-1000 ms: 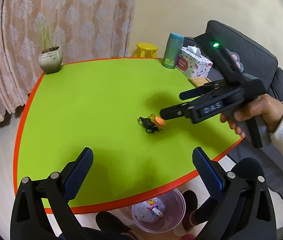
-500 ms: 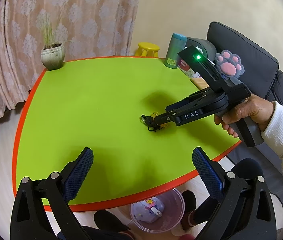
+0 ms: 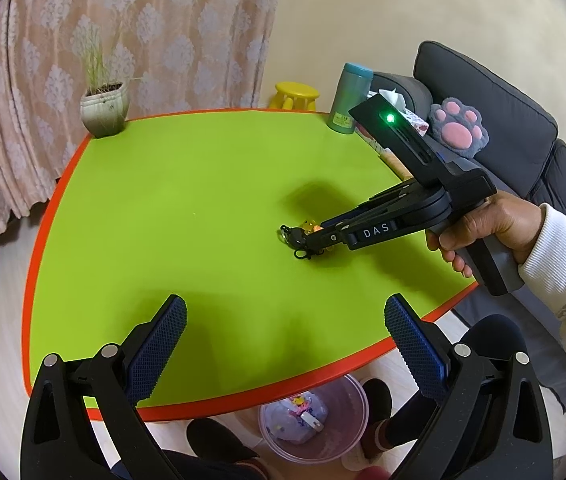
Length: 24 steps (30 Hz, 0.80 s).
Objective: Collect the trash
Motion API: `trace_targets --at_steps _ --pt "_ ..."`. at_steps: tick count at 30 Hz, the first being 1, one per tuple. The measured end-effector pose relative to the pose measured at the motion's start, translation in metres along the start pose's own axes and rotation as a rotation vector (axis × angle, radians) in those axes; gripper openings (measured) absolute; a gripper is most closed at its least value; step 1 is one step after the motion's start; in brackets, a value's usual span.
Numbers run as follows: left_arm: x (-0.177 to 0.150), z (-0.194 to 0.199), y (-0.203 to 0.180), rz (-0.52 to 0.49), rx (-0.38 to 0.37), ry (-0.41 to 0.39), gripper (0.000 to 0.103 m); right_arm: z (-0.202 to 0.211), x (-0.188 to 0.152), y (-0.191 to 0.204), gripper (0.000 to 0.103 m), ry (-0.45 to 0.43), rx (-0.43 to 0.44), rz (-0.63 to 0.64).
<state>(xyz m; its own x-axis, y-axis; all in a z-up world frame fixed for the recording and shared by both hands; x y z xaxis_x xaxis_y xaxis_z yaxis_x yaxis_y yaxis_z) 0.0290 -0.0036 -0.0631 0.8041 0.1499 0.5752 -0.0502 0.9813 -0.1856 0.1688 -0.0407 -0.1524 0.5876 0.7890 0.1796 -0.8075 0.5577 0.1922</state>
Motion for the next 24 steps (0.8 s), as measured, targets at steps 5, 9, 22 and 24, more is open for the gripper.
trace_targets --at_steps 5,9,22,24 --pt "-0.001 -0.002 -0.004 -0.008 -0.001 0.005 0.095 0.001 -0.001 0.0 0.028 -0.01 -0.001 -0.001" --pt "0.001 -0.005 -0.003 -0.009 -0.003 0.01 0.095 0.006 -0.003 -0.002 0.025 -0.031 0.004 -0.009" --pt "0.009 -0.01 -0.011 -0.042 -0.01 0.015 0.095 0.024 -0.009 -0.007 0.024 -0.089 -0.007 -0.039" --pt "0.012 -0.012 -0.013 -0.05 -0.01 0.018 0.095 0.03 -0.01 -0.006 0.024 -0.101 -0.007 -0.046"
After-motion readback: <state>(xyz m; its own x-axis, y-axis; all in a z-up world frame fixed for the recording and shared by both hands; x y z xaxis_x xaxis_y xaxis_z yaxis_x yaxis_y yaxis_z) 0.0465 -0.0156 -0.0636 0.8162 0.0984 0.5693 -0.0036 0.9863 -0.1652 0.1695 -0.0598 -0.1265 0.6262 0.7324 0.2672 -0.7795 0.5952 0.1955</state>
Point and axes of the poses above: each gripper's, at about its wrist camera, not at the fingertips, and z roughly against the way its jaws point, y to its left, x to its top, the point moved 6 cm from there along -z, roughly the way its jaws point, and after that the axes turned 7 degrees about y, right-handed, at the moved point
